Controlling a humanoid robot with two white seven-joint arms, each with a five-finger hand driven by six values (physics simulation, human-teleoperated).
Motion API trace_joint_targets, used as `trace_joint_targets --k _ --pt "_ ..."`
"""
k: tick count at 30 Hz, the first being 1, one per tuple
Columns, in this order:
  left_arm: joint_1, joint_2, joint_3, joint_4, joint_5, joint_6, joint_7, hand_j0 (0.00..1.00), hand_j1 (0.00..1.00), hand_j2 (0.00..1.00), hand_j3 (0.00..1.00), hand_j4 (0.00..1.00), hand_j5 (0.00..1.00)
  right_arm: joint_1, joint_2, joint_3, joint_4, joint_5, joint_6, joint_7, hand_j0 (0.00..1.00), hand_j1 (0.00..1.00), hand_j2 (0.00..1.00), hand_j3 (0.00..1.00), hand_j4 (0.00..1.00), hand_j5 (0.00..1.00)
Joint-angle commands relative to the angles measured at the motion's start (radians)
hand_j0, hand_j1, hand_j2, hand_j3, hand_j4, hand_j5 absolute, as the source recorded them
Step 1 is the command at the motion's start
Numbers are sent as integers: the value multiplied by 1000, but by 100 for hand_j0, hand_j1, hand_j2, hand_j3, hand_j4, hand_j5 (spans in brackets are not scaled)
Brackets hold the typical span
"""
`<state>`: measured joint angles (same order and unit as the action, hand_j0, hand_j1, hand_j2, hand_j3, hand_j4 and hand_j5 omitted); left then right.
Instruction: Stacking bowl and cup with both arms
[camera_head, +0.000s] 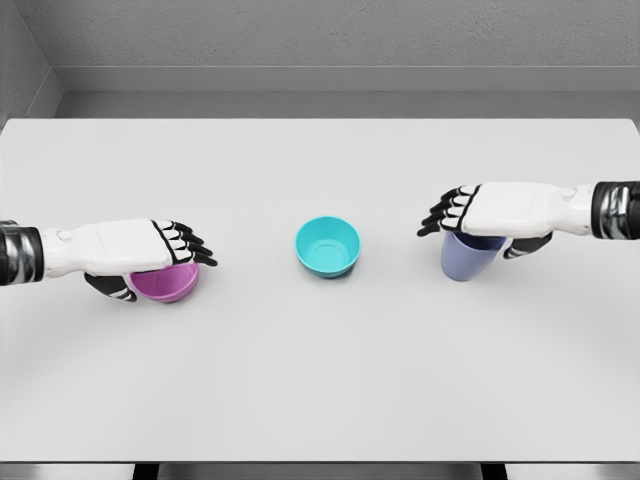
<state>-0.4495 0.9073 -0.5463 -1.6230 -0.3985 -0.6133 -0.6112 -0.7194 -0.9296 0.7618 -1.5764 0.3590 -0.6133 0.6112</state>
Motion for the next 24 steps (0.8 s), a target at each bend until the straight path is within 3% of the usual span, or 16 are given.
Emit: trace_joint_targets --k 1,24 --pt "0 -7 0 11 4 2 0 100 100 100 100 100 100 0 0 7 1 -3 2 0 100 100 100 100 100 100" --pt "-11 -25 -26 48 7 2 0 100 100 100 100 100 100 -2 0 5 0 -3 2 0 100 100 100 100 100 100"
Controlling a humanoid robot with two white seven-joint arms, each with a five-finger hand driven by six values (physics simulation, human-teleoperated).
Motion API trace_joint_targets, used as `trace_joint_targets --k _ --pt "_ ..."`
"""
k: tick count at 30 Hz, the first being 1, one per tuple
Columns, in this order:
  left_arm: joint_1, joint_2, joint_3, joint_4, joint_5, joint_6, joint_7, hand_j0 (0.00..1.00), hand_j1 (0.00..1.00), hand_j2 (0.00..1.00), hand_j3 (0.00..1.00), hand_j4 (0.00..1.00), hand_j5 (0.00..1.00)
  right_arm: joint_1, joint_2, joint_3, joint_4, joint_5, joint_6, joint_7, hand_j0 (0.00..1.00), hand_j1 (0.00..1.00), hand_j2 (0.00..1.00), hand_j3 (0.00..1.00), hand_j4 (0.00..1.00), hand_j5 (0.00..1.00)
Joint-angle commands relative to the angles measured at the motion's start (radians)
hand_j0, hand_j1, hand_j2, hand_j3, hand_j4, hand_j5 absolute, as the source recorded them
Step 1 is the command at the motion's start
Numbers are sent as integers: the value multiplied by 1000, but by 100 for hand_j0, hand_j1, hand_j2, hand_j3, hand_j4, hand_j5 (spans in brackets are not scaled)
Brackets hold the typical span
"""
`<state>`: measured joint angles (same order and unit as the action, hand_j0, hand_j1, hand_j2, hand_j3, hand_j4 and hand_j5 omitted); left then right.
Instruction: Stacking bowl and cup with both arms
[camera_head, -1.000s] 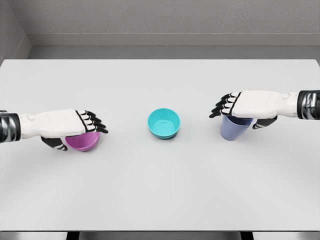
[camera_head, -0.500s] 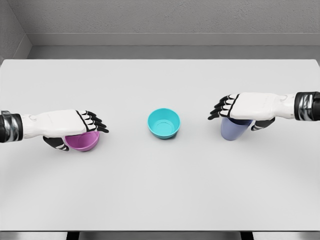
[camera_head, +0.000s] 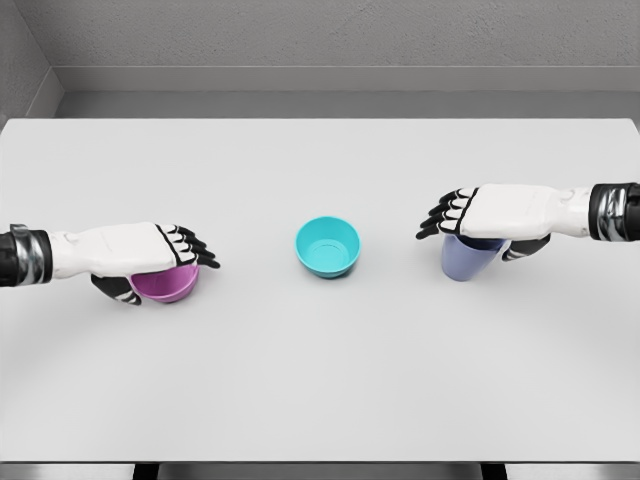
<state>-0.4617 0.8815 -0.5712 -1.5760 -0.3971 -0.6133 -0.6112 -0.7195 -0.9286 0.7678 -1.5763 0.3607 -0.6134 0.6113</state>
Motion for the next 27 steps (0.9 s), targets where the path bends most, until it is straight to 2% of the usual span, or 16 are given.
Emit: trace_joint_targets --k 1,21,23,27 --pt "0 0 -1 -1 6 2 0 100 100 100 100 100 100 0 -1 -1 -1 -5 3 0 100 100 100 100 100 100" --pt "-8 -7 -2 21 6 2 0 100 100 100 100 100 100 -2 -1 -1 -1 -5 3 0 100 100 100 100 100 100" --pt "-6 -6 -2 19 7 2 0 97 97 97 97 97 97 0 -3 1 -1 -5 3 0 100 100 100 100 100 100" --pt "-6 -6 -2 19 7 2 0 97 97 97 97 97 97 0 -3 -1 -2 -5 3 0 100 100 100 100 100 100"
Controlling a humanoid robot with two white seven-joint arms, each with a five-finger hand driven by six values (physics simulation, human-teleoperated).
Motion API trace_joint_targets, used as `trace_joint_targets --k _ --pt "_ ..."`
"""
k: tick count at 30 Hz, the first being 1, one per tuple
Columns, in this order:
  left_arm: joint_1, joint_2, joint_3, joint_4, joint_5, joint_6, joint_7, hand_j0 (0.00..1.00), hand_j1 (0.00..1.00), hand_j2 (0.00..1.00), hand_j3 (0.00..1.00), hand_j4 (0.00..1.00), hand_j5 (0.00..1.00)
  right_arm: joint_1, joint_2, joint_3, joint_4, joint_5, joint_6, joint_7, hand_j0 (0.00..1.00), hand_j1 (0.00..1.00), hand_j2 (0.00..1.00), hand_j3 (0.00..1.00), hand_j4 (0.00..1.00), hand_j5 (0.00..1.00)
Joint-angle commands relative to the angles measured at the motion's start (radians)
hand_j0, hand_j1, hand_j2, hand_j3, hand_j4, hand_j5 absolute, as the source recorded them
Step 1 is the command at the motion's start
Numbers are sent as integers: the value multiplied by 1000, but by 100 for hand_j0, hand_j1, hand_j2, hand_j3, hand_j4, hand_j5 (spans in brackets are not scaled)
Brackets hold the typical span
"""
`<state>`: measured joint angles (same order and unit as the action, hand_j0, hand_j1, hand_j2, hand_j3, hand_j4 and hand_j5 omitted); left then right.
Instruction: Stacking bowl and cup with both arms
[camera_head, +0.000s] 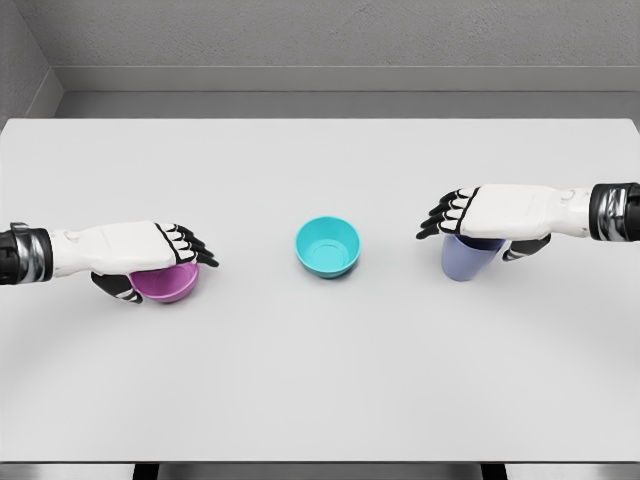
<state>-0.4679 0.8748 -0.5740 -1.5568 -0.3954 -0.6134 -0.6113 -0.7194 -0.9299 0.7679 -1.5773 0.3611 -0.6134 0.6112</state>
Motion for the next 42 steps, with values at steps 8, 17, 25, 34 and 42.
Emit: trace_joint_targets --k 8,17,25,34,42 --pt "0 3 0 0 6 3 0 93 93 93 93 93 93 0 -1 -1 -1 -5 2 0 100 100 100 100 100 100" --pt "2 3 0 0 9 3 0 85 85 85 85 85 85 2 -1 -1 -1 -5 2 0 100 100 100 100 100 100" --pt "-8 6 2 -3 15 3 0 83 83 83 83 83 83 0 -1 -1 -1 -4 2 0 100 100 100 100 100 100" --pt "-21 9 3 -11 17 3 0 83 83 83 83 83 83 0 -1 -1 -1 -5 2 0 100 100 100 100 100 100" --pt "-38 9 3 -17 17 3 0 81 81 81 81 81 81 -2 -1 -1 -1 -5 2 0 100 100 100 100 100 100"
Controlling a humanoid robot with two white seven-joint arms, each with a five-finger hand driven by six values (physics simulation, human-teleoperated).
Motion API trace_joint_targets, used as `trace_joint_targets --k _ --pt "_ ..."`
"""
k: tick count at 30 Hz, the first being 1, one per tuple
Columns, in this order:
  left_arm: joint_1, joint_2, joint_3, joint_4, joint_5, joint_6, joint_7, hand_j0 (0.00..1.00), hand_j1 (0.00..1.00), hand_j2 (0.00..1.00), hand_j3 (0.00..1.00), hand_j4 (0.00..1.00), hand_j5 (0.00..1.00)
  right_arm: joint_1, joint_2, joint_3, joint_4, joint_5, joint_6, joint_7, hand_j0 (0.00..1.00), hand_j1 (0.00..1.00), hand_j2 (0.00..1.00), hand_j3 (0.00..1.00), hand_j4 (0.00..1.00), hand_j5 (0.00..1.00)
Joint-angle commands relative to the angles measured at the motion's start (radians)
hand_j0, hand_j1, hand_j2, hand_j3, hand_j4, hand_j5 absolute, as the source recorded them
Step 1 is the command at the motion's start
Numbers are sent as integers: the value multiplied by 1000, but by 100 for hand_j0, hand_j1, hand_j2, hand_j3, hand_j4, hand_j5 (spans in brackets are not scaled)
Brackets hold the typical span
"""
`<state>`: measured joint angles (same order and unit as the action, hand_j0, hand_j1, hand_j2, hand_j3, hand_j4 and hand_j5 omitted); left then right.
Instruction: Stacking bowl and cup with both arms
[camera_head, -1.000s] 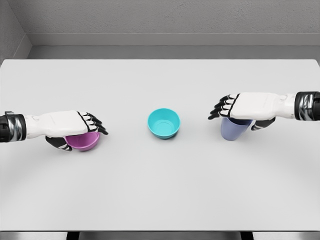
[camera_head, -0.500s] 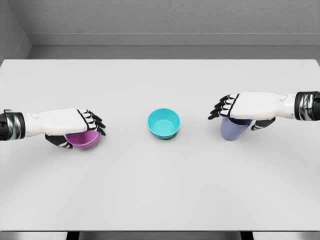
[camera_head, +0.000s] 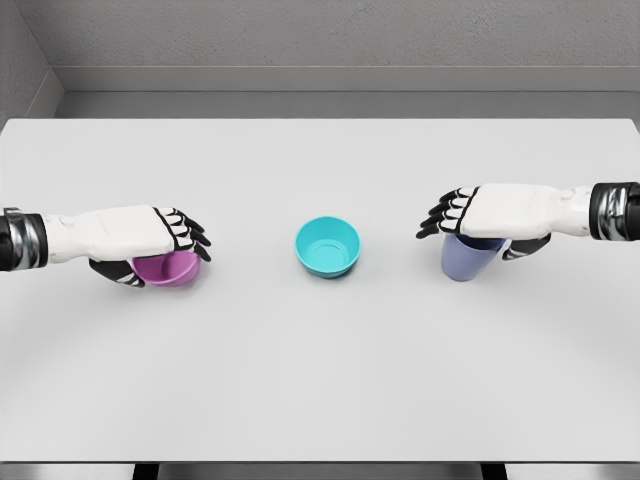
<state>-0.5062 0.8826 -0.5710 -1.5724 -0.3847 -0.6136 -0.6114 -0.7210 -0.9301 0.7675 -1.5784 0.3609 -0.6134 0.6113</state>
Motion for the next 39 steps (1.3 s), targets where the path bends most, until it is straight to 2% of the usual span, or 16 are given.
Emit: trace_joint_targets --k 1,16,35,37,39 --pt "0 1 0 -1 6 3 1 81 81 81 81 81 81 0 -1 -1 0 -5 2 0 100 100 100 100 100 100" --pt "-29 -10 -1 -8 4 3 1 78 78 78 78 78 78 -2 -1 -2 -2 -5 2 0 100 100 100 100 100 100" --pt "-72 -91 -4 -8 -6 3 1 76 76 76 76 76 76 -2 -1 -1 -3 -5 2 0 100 100 100 100 100 100" --pt "-98 -99 -46 -6 -6 3 1 76 76 76 76 76 76 -2 -1 -1 -5 -5 2 0 100 100 100 100 100 100" --pt "-107 -100 -55 -6 -6 3 1 75 75 75 75 75 75 -2 -1 -1 -5 -5 2 0 100 100 100 100 100 100"
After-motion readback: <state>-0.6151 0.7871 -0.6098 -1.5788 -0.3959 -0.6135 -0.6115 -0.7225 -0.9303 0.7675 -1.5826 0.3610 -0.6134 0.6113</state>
